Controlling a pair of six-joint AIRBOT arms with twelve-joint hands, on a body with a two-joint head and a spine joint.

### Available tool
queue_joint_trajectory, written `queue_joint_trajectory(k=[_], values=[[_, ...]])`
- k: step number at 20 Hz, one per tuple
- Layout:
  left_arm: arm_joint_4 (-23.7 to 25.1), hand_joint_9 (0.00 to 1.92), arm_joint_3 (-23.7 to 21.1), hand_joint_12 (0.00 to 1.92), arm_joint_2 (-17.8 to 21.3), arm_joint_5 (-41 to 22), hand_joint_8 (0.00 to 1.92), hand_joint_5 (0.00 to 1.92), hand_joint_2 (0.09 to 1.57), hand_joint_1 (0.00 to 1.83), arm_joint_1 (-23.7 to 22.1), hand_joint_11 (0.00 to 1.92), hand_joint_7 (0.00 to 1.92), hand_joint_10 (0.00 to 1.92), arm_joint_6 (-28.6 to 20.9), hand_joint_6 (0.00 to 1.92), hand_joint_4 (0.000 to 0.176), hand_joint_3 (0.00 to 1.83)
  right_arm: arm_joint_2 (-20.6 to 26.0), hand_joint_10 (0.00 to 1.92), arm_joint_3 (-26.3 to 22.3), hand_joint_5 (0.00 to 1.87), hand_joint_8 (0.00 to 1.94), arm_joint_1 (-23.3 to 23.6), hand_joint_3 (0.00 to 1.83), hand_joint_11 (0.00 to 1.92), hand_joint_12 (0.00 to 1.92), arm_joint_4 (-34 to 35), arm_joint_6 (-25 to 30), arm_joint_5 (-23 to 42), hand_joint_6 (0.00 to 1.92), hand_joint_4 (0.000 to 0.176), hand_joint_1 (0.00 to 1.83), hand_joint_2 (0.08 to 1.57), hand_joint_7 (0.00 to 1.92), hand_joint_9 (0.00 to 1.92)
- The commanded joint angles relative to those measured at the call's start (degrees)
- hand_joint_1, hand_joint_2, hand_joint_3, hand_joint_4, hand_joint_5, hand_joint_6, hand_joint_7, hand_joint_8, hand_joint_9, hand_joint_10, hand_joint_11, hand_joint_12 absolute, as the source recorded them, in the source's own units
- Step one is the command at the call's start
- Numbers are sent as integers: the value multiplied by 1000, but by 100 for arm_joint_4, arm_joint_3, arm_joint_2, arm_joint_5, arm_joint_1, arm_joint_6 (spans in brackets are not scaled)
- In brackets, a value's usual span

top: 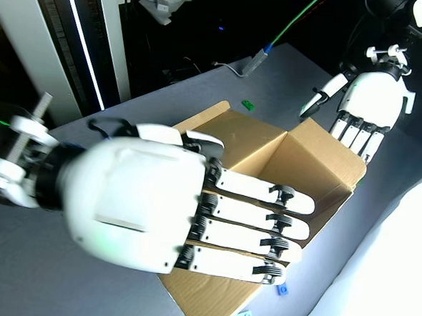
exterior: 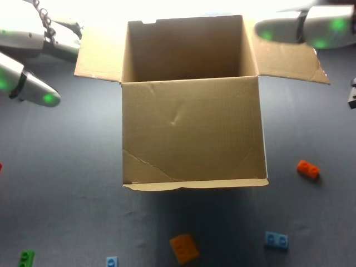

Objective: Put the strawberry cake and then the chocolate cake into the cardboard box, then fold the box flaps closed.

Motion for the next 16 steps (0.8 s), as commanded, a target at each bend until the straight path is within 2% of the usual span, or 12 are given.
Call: queue_joint_trajectory(k=[1,4,6,8,10,13,16], values=[[-530,307,42,902,53,-101,5,206,1241,0,-91,0,256,5,-34,3,0,2,177,400,15,172,10,61,13,0,885,323,-53,248,54,0,86,1173,238,93],[-526,384,49,986,53,-112,14,286,1237,0,-262,20,362,14,-49,15,0,0,546,427,-26,273,28,-127,13,0,966,631,-240,60,86,0,15,1192,322,168],[-505,487,52,1006,53,-112,20,388,1233,0,-407,138,465,26,-93,27,0,0,735,505,-47,371,44,-268,9,0,1103,630,-455,56,118,0,0,1205,429,222],[-496,638,34,1125,52,-112,17,496,1241,0,-531,202,616,40,-113,22,0,1,924,800,-48,603,112,-422,1,0,1337,678,-459,-15,230,0,77,1202,695,355],[-444,716,-8,1171,51,-110,15,574,1240,0,-666,251,707,43,-164,21,0,0,1101,866,-55,671,133,-732,0,0,1437,843,-458,-42,270,0,90,1198,786,413],[-362,698,-72,1182,51,-111,1,547,1248,0,-941,235,655,24,-196,1,0,2,1160,846,-54,596,88,-1165,5,0,1460,847,-513,-23,237,0,45,1213,711,383],[-307,684,-91,1173,52,-112,2,535,1253,0,-1141,218,631,15,-223,3,0,4,1127,875,-55,562,68,-1352,2,0,1486,847,-892,-23,240,0,85,1216,701,351]])
